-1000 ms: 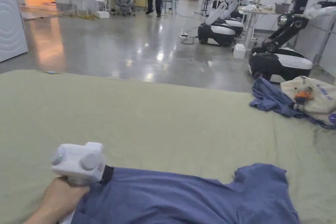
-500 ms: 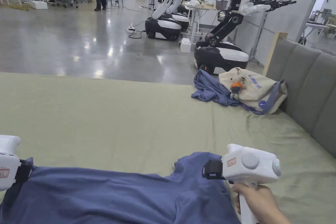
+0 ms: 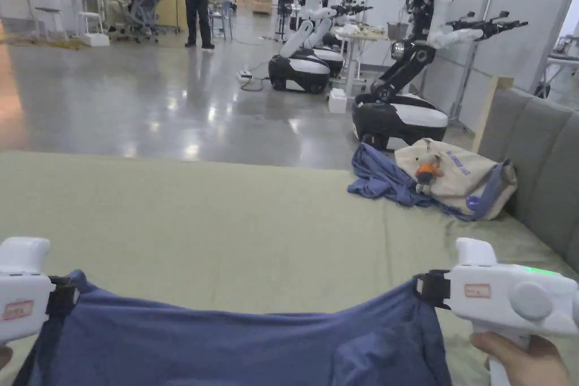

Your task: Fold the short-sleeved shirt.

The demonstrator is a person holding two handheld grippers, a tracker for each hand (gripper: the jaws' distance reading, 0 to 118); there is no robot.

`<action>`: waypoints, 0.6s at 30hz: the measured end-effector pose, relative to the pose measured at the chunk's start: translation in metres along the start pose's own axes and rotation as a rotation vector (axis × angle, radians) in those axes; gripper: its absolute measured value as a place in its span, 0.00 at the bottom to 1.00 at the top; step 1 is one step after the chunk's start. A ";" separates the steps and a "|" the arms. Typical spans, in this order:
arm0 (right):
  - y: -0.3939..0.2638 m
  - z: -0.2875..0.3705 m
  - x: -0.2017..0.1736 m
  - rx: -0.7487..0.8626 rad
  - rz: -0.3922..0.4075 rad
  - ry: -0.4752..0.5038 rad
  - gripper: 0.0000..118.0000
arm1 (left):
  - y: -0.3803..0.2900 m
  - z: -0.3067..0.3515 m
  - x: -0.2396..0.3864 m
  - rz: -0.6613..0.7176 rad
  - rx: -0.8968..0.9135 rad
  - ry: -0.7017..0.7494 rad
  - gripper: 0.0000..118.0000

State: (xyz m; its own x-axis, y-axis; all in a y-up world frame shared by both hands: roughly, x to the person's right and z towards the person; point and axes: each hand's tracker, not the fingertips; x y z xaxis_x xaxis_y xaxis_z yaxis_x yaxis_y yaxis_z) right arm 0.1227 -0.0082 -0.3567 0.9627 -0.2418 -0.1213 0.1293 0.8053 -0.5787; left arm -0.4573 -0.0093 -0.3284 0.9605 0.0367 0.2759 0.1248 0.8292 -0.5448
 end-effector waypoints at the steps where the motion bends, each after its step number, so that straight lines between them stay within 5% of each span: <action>1: 0.012 0.023 -0.008 0.046 0.005 0.011 0.02 | 0.009 0.018 0.002 0.017 0.047 -0.008 0.00; 6: 0.080 0.133 -0.050 0.242 0.032 0.102 0.02 | 0.078 0.095 0.003 -0.033 0.215 -0.025 0.00; 10: 0.143 0.194 -0.082 0.343 0.103 0.079 0.02 | 0.147 0.156 -0.002 -0.003 0.335 -0.028 0.00; 14: 0.197 0.237 -0.096 0.445 0.065 0.091 0.02 | 0.202 0.190 -0.005 0.015 0.267 -0.032 0.00; 18: 0.254 0.252 -0.112 0.478 0.114 0.050 0.02 | 0.258 0.206 -0.005 -0.013 0.319 0.010 0.00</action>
State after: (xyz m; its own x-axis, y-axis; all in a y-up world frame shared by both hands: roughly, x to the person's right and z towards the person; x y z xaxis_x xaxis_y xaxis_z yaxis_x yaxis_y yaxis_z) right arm 0.1078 0.3595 -0.2866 0.9661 -0.1543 -0.2072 0.1299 0.9834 -0.1265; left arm -0.4813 0.3195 -0.3068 0.9618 0.0208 0.2728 0.0544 0.9626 -0.2653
